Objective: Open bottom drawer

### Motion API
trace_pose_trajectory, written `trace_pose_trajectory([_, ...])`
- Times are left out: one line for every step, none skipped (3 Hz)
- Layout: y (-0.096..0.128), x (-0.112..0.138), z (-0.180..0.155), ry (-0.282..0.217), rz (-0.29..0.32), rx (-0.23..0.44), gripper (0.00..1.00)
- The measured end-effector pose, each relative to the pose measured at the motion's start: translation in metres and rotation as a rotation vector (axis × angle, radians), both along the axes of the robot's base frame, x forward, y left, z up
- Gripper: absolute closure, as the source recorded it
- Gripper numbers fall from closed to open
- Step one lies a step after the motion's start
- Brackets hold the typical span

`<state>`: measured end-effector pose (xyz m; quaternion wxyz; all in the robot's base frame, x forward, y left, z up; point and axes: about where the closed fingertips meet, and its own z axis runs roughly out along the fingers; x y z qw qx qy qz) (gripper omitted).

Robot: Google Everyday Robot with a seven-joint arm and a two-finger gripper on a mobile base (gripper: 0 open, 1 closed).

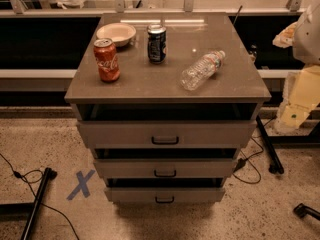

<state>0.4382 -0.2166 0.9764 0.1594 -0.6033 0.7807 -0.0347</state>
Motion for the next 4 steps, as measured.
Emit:
trace_pose_trajectory([0.000,0.000,0.000,0.000,0.000,0.000,0.00])
trace_pose_trajectory([0.000,0.000,-0.005,0.020,0.027,0.046,0.00])
trace_pose_trajectory([0.008,-0.013,-0.033,0.017,0.115,0.143,0.00])
trace_pose_trajectory([0.010,-0.034,-0.094,-0.010,0.168,0.249,0.00])
